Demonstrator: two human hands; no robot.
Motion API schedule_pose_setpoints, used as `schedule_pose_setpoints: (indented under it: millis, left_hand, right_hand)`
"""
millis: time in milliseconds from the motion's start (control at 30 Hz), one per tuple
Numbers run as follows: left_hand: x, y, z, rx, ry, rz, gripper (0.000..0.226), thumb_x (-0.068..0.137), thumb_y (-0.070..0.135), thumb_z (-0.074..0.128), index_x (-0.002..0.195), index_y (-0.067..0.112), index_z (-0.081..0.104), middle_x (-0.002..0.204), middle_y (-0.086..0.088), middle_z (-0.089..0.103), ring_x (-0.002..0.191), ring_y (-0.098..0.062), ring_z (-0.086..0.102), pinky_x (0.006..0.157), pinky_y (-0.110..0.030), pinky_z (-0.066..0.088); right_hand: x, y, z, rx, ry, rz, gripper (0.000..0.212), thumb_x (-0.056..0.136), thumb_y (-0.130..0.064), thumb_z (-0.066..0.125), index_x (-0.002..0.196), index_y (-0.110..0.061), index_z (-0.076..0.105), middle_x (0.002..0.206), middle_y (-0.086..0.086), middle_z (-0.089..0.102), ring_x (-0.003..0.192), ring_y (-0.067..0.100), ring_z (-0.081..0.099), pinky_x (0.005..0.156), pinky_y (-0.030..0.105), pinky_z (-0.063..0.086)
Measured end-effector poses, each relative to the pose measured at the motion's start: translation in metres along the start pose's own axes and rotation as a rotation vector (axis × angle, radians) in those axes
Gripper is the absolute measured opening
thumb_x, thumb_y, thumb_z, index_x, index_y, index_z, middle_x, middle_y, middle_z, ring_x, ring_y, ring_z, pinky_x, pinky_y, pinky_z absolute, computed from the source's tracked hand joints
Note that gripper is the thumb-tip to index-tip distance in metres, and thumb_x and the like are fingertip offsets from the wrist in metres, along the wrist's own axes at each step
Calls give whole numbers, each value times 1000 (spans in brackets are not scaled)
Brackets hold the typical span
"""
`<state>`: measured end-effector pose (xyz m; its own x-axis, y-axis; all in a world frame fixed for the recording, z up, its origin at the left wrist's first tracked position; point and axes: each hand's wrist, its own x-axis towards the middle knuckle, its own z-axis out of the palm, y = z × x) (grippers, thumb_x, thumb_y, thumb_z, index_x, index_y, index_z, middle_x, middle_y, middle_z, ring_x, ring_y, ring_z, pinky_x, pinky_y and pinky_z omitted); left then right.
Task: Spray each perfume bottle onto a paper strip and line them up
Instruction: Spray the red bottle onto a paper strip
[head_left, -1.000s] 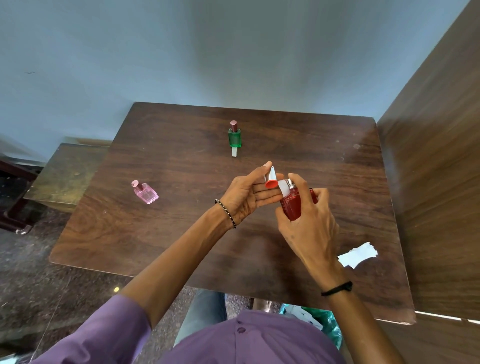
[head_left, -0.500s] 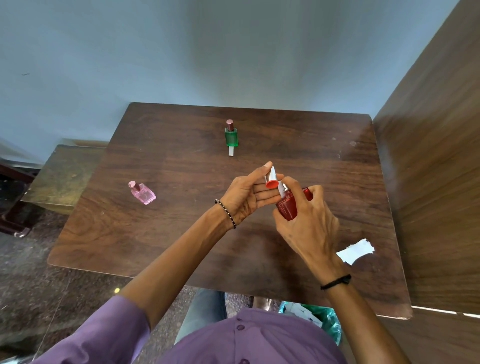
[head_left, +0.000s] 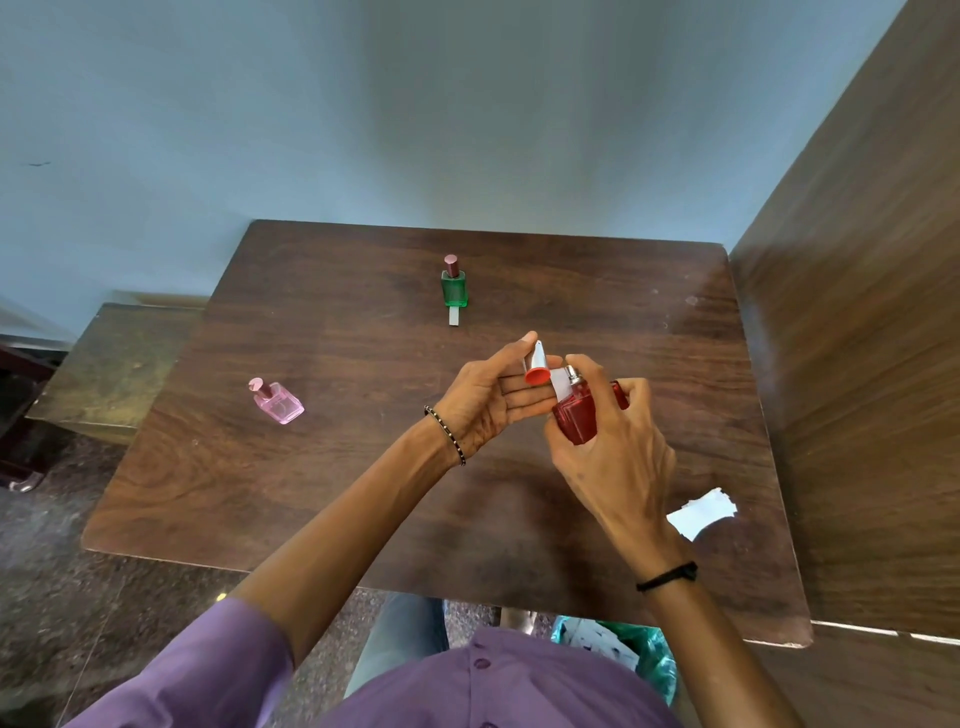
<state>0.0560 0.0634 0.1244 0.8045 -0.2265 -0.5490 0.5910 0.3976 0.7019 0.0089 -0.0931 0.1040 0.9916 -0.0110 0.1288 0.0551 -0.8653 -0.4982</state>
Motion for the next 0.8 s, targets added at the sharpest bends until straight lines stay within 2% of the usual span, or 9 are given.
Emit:
schedule_pose_setpoints:
  millis: [233, 400, 600, 800]
  left_hand:
    - [0, 4, 2, 8, -18, 18, 39, 96, 36, 56, 109, 2, 69, 110, -19, 72, 101, -28, 71, 86, -36, 59]
    - [0, 4, 3, 20, -41, 18, 37, 96, 35, 56, 106, 3, 72, 108, -18, 73, 98, -25, 73, 84, -34, 60]
    - [1, 3, 5, 30, -45, 13, 37, 95, 35, 58, 107, 3, 71, 106, -16, 74, 93, -22, 73, 83, -33, 60]
    - [2, 4, 5, 13, -39, 5, 37, 96, 36, 57, 106, 4, 71, 104, -15, 75, 91, -21, 74, 82, -31, 60]
  right_hand:
    - [1, 0, -12, 28, -32, 57, 70, 78, -61, 66, 142, -46, 44, 115, -1, 45, 80, 13, 50, 54, 10, 20]
    - [-1, 0, -12, 65, -59, 8, 73, 77, -58, 68, 144, -44, 42, 117, -1, 46, 83, 13, 52, 55, 9, 25]
    - [1, 0, -2, 24, -61, -19, 71, 77, -58, 72, 136, -46, 36, 108, 1, 44, 76, 13, 50, 60, 24, 39]
    - [2, 0, 1, 50, -42, -28, 69, 78, -57, 70, 136, -44, 35, 109, 2, 45, 76, 14, 51, 58, 24, 41]
